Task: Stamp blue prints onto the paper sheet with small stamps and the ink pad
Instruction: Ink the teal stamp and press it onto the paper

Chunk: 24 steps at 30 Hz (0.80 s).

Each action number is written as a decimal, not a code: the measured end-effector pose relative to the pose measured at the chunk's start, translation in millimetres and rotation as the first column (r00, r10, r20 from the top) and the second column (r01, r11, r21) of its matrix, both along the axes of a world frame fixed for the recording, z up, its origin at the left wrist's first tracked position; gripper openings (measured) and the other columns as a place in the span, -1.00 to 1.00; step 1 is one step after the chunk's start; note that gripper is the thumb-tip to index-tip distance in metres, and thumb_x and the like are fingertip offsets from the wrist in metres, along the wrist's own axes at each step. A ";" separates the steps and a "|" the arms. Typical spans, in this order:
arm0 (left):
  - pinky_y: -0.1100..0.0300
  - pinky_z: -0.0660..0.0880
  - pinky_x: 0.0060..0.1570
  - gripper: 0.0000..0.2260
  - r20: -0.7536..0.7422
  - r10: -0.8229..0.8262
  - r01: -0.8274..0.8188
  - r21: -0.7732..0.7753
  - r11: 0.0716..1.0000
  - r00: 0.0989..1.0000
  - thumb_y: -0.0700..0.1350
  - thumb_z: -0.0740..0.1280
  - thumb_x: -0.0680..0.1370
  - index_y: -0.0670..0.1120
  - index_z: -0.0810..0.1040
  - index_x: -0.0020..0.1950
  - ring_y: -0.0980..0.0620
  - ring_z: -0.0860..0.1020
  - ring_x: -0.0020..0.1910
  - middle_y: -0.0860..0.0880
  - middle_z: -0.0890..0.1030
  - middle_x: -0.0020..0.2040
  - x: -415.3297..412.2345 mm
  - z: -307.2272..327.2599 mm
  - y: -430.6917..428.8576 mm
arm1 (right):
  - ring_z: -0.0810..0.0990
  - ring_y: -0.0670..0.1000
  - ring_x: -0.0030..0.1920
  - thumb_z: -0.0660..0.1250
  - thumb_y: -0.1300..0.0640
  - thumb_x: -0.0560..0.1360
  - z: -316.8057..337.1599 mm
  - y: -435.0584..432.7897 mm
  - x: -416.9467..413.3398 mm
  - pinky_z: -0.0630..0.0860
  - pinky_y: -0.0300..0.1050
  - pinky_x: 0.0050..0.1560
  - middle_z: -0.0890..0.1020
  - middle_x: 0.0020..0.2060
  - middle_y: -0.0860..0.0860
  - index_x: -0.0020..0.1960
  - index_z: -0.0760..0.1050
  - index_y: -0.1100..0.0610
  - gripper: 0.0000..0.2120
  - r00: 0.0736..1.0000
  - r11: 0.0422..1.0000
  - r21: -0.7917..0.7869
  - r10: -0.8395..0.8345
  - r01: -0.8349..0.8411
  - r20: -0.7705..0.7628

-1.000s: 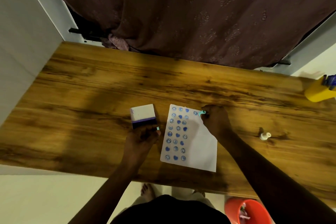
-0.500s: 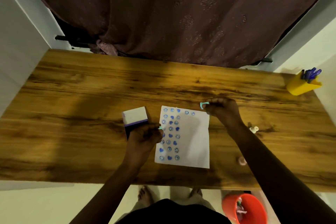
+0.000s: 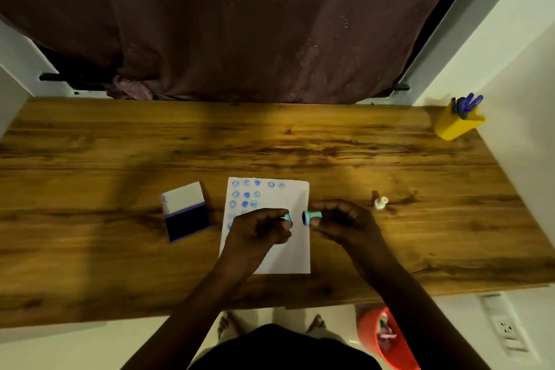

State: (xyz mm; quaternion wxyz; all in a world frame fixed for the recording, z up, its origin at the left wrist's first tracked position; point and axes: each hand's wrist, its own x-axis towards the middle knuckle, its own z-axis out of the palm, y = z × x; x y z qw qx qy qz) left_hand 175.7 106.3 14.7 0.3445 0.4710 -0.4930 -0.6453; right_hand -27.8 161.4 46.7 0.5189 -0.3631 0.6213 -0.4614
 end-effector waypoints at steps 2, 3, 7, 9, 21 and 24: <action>0.20 0.69 -0.09 -0.71 0.008 -0.018 0.018 -0.020 1.000 1.000 -0.29 0.48 0.54 0.14 0.71 0.00 -0.02 0.77 -0.03 0.10 0.79 -0.05 -14.1 2.7 4.1 | 0.75 -0.01 0.06 0.53 0.21 0.47 0.5 6.8 -7.0 0.67 -0.08 0.08 0.78 0.02 0.00 0.14 0.68 0.07 -0.74 0.998 1.000 -0.006 0.008 -0.009 -0.059; 0.15 0.70 -0.06 -0.72 0.007 -0.026 0.026 -0.025 0.999 1.000 -0.30 0.48 0.54 0.12 0.72 0.01 -0.06 0.77 -0.02 0.05 0.79 -0.03 -19.3 2.8 5.6 | 0.75 -0.03 0.05 0.53 0.22 0.47 0.5 8.9 -10.1 0.66 -0.09 0.08 0.78 0.01 -0.02 0.13 0.69 0.08 -0.76 0.996 1.000 -0.011 0.009 -0.010 -0.084; 0.20 0.69 -0.09 -0.73 -0.012 -0.066 0.066 -0.023 0.998 0.998 -0.30 0.47 0.54 0.10 0.73 0.01 -0.04 0.77 -0.03 0.03 0.79 -0.04 -41.1 3.9 13.6 | 0.75 -0.07 -0.01 0.52 0.27 0.47 2.6 17.1 -30.6 0.66 -0.18 -0.02 0.78 -0.02 0.00 0.11 0.70 0.14 -0.78 0.994 0.999 -0.042 0.014 -0.019 -0.111; 0.17 0.70 -0.07 -0.67 -0.019 -0.084 0.083 -0.026 0.996 0.996 -0.30 0.46 0.55 0.17 0.75 -0.01 -0.04 0.77 -0.03 0.06 0.80 -0.05 -49.4 4.2 17.5 | 0.72 -0.19 -0.19 0.52 0.28 0.48 2.3 19.6 -39.2 0.58 -0.34 -0.21 0.78 -0.10 -0.01 0.11 0.70 0.16 -0.79 0.990 0.998 -0.050 0.028 -0.035 -0.140; -0.17 0.67 0.15 -0.73 0.003 -0.139 0.139 -0.039 0.990 0.990 -0.19 0.50 0.54 0.19 0.76 0.06 -0.10 0.76 0.01 -0.05 0.80 0.01 -83.6 -3.3 25.3 | 0.72 0.33 -0.07 0.58 0.15 0.43 -4.6 31.2 -77.7 0.66 0.22 -0.06 0.79 -0.09 0.03 0.07 0.73 0.05 -0.78 0.985 0.998 -0.011 0.054 -0.057 -0.166; -0.21 0.65 0.18 -0.76 0.022 -0.153 0.154 -0.063 0.986 0.988 -0.21 0.53 0.51 0.08 0.77 0.11 -0.11 0.76 0.03 -0.05 0.79 0.03 -92.0 -4.0 25.3 | 0.75 0.20 -0.12 0.55 0.13 0.47 -9.2 34.7 -90.6 0.66 0.13 -0.11 0.79 -0.09 0.08 0.07 0.74 0.08 -0.82 0.993 0.998 -0.013 0.056 -0.057 -0.103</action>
